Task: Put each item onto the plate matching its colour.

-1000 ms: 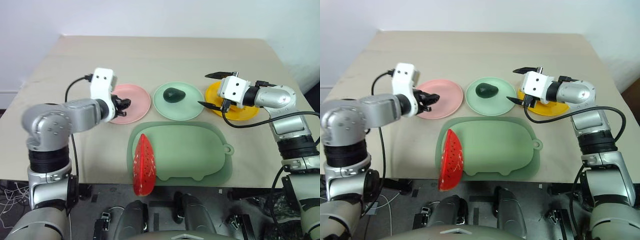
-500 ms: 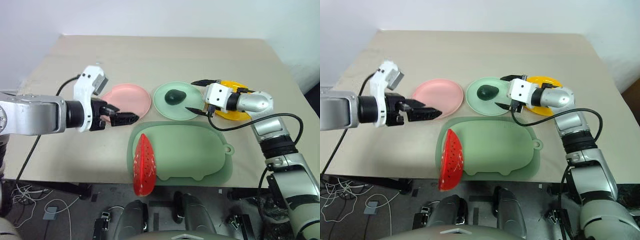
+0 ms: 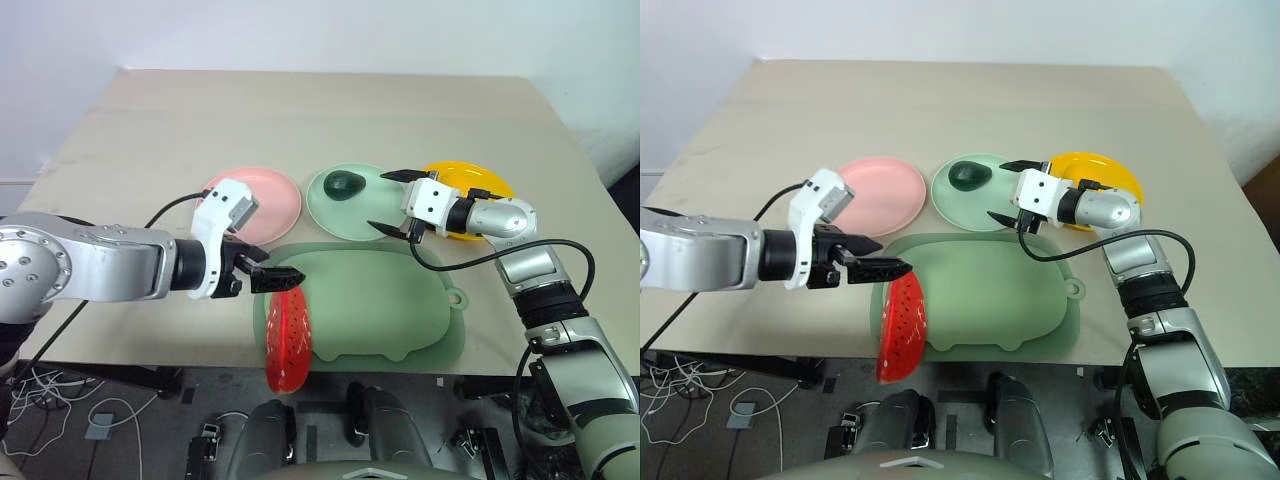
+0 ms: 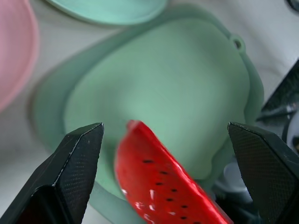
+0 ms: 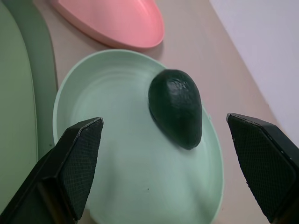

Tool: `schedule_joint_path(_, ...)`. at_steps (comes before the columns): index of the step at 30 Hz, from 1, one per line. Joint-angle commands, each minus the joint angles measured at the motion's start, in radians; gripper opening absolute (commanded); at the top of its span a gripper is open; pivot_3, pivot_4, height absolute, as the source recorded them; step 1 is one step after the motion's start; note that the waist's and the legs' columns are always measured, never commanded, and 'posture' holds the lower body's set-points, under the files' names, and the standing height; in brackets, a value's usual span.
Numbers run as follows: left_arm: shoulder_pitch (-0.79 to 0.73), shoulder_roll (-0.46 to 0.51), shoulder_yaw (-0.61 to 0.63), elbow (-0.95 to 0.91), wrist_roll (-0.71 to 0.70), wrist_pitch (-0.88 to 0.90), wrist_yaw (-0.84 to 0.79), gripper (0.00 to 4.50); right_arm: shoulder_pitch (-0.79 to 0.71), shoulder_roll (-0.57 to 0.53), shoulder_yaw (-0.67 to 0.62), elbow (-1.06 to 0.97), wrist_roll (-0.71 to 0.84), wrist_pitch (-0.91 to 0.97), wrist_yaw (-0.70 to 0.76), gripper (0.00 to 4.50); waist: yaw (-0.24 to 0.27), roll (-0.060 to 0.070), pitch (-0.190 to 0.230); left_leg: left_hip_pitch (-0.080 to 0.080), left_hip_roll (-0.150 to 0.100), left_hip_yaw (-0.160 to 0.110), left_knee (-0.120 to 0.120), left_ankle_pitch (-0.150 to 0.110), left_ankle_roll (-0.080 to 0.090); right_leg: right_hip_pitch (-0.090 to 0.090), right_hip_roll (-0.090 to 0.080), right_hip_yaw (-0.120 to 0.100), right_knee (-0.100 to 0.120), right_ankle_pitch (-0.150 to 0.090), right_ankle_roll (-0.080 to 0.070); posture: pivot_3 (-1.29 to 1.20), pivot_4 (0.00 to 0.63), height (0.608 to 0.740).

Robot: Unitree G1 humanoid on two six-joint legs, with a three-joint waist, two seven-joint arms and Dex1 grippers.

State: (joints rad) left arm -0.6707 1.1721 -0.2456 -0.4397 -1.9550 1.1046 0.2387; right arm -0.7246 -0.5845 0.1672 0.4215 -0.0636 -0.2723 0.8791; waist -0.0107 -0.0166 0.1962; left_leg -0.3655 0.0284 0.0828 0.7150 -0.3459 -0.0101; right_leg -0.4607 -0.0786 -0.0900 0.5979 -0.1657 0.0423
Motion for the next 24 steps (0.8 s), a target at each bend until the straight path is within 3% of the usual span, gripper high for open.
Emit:
schedule_joint_path(1, -0.03, 0.05, -0.042, -0.038, -0.017, -0.013, 0.005, 4.44, 0.006, 0.004, -0.022, -0.056, 0.017, 0.006, -0.014, 4.5, 0.0, 0.0, 0.0, 0.0, 0.0, 0.0, 0.0, 0.0, 0.0, 0.0, 0.0, 0.0, 0.0, 0.0, 0.0, 0.0, 0.15, 0.74)
schedule_joint_path(19, -0.087, 0.088, -0.057, -0.005, -0.017, -0.015, 0.012, 4.44, 0.03, 0.016, -0.015, -0.08, 0.009, 0.024, -0.033, 4.5, 0.0, 0.0, 0.0, 0.0, 0.0, 0.0, 0.0, 0.0, 0.0, 0.0, 0.001, 0.0, 0.0, 0.0, 0.0, 0.0, 0.15, 0.74)
schedule_joint_path(24, -0.066, 0.099, -0.086, -0.022, -0.017, -0.028, 0.1, 4.44, 0.023, 0.023, -0.013, -0.072, 0.007, 0.024, -0.04, 4.5, 0.002, 0.0, 0.0, 0.0, 0.0, 0.0, 0.0, 0.0, 0.0, 0.0, 0.0, 0.0, 0.0, 0.0, 0.0, 0.0, 0.15, 0.74)
